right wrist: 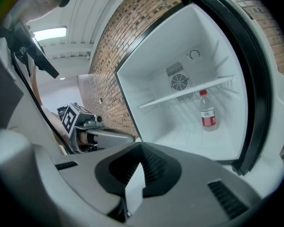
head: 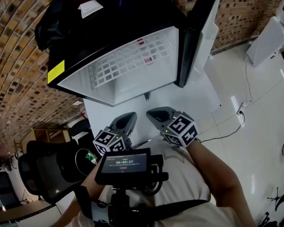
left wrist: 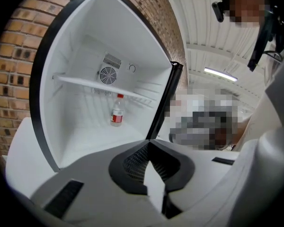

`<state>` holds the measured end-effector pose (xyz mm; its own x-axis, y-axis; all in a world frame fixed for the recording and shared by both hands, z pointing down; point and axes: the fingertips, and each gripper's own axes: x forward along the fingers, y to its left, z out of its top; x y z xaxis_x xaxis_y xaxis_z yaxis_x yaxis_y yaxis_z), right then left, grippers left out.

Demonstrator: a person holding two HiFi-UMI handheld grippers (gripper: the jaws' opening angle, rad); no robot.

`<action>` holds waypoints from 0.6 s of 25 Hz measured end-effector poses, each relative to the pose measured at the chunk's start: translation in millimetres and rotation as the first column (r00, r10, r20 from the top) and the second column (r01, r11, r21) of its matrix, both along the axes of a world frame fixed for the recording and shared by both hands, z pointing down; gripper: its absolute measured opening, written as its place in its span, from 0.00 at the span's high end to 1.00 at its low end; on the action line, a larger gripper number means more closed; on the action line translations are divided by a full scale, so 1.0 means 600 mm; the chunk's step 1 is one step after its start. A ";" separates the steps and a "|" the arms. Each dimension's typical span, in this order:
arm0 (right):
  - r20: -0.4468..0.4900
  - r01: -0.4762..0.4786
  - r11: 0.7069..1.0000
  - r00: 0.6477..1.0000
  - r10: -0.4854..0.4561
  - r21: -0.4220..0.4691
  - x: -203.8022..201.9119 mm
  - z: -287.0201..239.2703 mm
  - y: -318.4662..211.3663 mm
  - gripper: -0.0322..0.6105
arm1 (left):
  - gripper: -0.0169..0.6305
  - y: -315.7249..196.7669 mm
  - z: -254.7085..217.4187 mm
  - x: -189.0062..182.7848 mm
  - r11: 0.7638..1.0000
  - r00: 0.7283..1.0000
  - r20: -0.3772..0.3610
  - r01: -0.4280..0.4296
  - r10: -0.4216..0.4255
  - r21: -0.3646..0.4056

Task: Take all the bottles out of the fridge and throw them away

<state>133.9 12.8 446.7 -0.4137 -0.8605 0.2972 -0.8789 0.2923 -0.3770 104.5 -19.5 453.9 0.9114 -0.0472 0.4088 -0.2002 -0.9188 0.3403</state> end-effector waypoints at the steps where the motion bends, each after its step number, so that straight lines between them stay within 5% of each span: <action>1: 0.004 -0.009 1.000 1.000 0.009 -0.004 0.003 0.003 0.003 0.94 | 0.96 0.000 0.010 0.000 1.000 1.000 0.017 0.009 -0.009 -0.009; 7: 0.011 -0.041 0.999 0.999 0.041 -0.023 0.018 0.018 0.022 0.94 | 0.96 -0.027 0.051 -0.006 0.991 0.990 0.091 0.115 -0.108 -0.066; 15: 0.032 -0.107 0.993 0.994 0.108 -0.046 0.047 0.033 0.049 0.94 | 0.96 -0.018 0.063 0.028 0.995 0.992 0.089 0.090 -0.087 -0.034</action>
